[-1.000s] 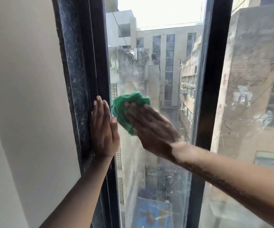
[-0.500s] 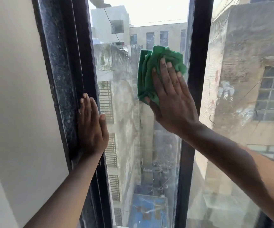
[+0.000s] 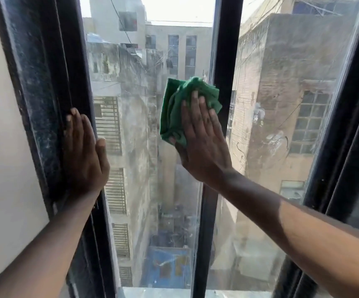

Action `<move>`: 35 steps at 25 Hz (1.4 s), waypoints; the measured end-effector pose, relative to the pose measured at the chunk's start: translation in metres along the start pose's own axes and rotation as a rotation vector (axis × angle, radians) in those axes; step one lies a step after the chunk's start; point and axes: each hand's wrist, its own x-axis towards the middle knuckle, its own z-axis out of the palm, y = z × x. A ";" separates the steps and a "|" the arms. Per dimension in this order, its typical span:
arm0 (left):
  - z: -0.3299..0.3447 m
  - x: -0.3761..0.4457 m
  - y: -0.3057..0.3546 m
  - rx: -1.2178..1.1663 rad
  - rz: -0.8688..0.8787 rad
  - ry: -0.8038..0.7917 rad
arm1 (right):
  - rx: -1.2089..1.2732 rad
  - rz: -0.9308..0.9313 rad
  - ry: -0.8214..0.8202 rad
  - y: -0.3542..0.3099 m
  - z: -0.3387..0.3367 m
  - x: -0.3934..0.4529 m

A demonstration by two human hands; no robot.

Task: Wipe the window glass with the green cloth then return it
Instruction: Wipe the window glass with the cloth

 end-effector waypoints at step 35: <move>0.026 0.109 0.172 -0.001 0.533 -0.159 | 0.163 -0.206 -0.139 0.031 -0.036 -0.174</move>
